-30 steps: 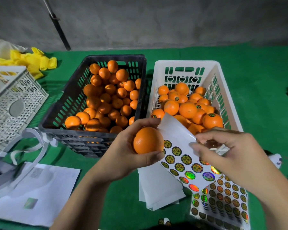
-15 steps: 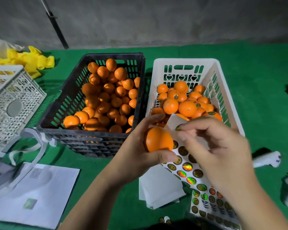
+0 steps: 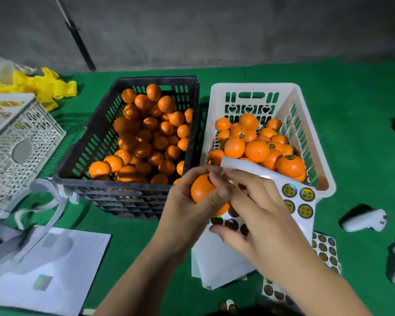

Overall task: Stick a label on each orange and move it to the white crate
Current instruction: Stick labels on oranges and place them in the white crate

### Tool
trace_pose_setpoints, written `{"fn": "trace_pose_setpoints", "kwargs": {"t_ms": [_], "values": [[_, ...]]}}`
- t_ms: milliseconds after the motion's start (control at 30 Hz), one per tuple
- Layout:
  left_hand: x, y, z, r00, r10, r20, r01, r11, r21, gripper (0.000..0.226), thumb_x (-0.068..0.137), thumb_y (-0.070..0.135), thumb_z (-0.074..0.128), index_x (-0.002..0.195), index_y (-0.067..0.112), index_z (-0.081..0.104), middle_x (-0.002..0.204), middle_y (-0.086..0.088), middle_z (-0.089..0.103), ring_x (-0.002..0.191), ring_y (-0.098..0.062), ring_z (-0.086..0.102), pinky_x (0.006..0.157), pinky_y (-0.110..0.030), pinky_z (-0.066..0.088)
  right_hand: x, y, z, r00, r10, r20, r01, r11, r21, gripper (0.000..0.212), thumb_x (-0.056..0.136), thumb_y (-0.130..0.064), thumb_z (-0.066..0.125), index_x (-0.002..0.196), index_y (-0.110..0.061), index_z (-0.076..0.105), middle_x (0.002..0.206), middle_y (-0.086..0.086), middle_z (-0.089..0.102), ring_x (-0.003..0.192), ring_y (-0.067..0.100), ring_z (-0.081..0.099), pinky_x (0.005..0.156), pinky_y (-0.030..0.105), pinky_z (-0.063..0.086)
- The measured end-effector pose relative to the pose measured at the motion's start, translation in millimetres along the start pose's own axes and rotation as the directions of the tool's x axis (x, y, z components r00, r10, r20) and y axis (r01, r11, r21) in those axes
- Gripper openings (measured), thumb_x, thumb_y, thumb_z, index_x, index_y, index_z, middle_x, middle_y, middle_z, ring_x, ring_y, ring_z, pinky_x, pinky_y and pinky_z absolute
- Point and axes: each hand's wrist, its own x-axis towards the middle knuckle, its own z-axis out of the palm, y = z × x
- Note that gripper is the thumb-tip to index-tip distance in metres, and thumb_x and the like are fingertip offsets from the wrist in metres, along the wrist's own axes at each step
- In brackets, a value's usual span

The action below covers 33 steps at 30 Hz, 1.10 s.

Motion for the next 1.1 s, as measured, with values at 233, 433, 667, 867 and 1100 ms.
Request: {"fn": "trace_pose_setpoints", "kwargs": {"t_ms": [233, 433, 667, 867, 1100], "values": [[3, 7, 6, 0.977, -0.149, 0.152, 0.192, 0.926, -0.324, 0.078, 0.089, 0.076, 0.060, 0.139, 0.016, 0.067, 0.146, -0.014, 0.064, 0.138, -0.030, 0.060, 0.100, -0.035, 0.056, 0, 2, 2, 0.997, -0.047, -0.068, 0.047, 0.999, 0.009, 0.081, 0.086, -0.039, 0.077, 0.156, -0.035, 0.037, 0.158, -0.012, 0.037, 0.138, 0.018, 0.040, 0.117, 0.023, 0.029], [15, 5, -18, 0.937, -0.225, 0.269, 0.314, 0.880, -0.357, 0.078, 0.095, 0.071, 0.058, 0.141, 0.008, 0.065, 0.148, -0.020, 0.060, 0.139, -0.036, 0.058, 0.105, -0.045, 0.054, 3, 13, -4, 0.989, -0.145, 0.010, 0.144, 0.987, 0.068, 0.072, 0.093, -0.046, 0.071, 0.156, -0.031, 0.041, 0.161, -0.014, 0.033, 0.149, 0.007, 0.029, 0.120, 0.019, 0.023], [26, -15, -19, 0.975, -0.149, -0.162, 0.108, 0.966, -0.235, 0.024, 0.077, 0.035, 0.086, 0.095, 0.018, 0.083, 0.105, -0.015, 0.079, 0.094, -0.023, 0.076, 0.075, -0.033, 0.062, 1, 22, -6, 0.984, -0.158, -0.082, 0.175, 0.936, 0.306, 0.080, 0.085, -0.048, 0.085, 0.153, -0.024, 0.051, 0.158, -0.013, 0.047, 0.146, 0.018, 0.046, 0.118, 0.028, 0.038], [40, -23, -43, 0.960, -0.050, -0.276, 0.018, 0.993, -0.116, 0.038, 0.076, 0.030, 0.085, 0.109, 0.028, 0.067, 0.111, -0.011, 0.075, 0.098, -0.032, 0.075, 0.071, -0.043, 0.064, -4, 67, -10, 0.991, 0.075, -0.110, -0.035, 0.944, 0.327, 0.081, 0.080, -0.058, 0.080, 0.150, -0.029, 0.055, 0.140, -0.016, 0.054, 0.132, 0.009, 0.055, 0.105, 0.019, 0.045], [51, -27, -51, 0.992, -0.032, -0.125, 0.031, 0.999, -0.005, 0.032, 0.086, 0.036, 0.078, 0.117, 0.030, 0.077, 0.117, -0.009, 0.079, 0.103, -0.032, 0.078, 0.073, -0.036, 0.064, 39, 169, -4, 0.925, 0.315, -0.214, -0.315, 0.948, 0.033, 0.072, 0.082, -0.019, 0.085, 0.144, -0.017, 0.049, 0.142, 0.006, 0.045, 0.132, 0.029, 0.042, 0.110, 0.038, 0.033]]}}
